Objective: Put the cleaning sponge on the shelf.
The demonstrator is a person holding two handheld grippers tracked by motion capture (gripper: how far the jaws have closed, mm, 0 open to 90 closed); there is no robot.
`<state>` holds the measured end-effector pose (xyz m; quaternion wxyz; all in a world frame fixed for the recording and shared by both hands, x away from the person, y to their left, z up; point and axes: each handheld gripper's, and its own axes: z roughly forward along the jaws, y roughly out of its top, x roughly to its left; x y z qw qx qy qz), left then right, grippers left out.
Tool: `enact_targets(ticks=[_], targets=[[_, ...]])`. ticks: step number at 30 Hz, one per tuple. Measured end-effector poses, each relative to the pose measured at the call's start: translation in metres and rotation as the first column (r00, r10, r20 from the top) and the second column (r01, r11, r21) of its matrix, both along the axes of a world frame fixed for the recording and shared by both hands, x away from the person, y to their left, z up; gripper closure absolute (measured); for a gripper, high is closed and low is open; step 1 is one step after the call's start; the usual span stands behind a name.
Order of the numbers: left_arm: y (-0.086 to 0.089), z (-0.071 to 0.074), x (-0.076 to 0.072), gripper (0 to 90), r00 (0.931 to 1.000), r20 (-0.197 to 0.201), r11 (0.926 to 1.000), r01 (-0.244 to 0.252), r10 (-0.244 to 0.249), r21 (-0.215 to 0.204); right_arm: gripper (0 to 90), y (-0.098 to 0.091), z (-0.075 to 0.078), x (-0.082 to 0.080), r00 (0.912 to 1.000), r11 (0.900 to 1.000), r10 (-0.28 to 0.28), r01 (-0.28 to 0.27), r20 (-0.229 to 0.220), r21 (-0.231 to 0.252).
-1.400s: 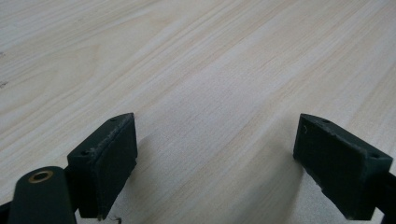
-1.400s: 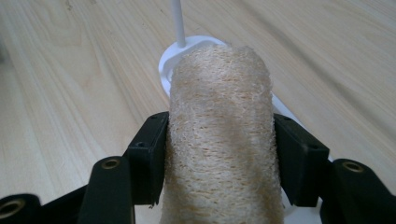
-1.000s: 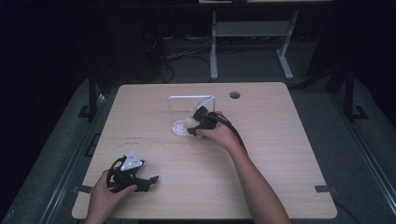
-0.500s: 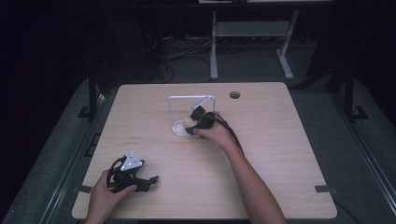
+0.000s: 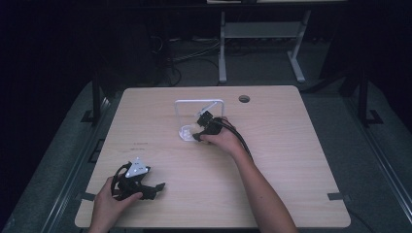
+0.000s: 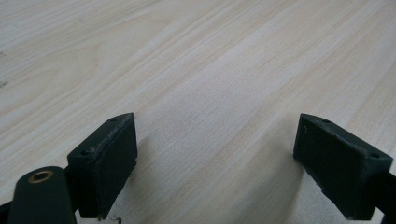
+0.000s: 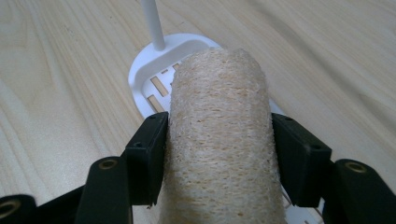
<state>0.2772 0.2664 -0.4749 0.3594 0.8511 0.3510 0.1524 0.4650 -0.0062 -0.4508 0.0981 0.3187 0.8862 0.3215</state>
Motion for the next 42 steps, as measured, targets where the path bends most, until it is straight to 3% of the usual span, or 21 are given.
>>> enact_targets(ticks=[9,21,27,37,42], targets=[[0.000,0.000,0.000,13.1,1.0000,0.000,1.0000,0.000,0.000,0.000,37.9,-0.001,0.009,-0.004,0.9999,0.9998,-0.003,0.003,0.012,0.017],[0.000,0.000,0.000,13.1,1.0000,0.002,1.0000,0.001,-0.001,0.002,42.8,-0.010,0.038,-0.021,0.9973,0.9987,0.018,-0.021,0.072,0.046],[0.000,0.000,0.000,13.1,1.0000,0.000,1.0000,0.001,-0.001,0.002,62.2,-0.018,0.045,-0.033,0.9982,0.9953,0.045,-0.048,0.041,0.084],[0.000,0.000,0.000,13.1,1.0000,0.000,1.0000,0.001,-0.001,0.002,89.0,-0.022,0.038,-0.045,0.9957,0.9913,0.088,-0.085,-0.030,0.101],[0.000,0.000,0.000,13.0,1.0000,0.000,1.0000,0.000,0.000,-0.002,89.7,-0.019,0.030,-0.046,0.9931,0.9904,0.103,-0.097,-0.056,0.098]])
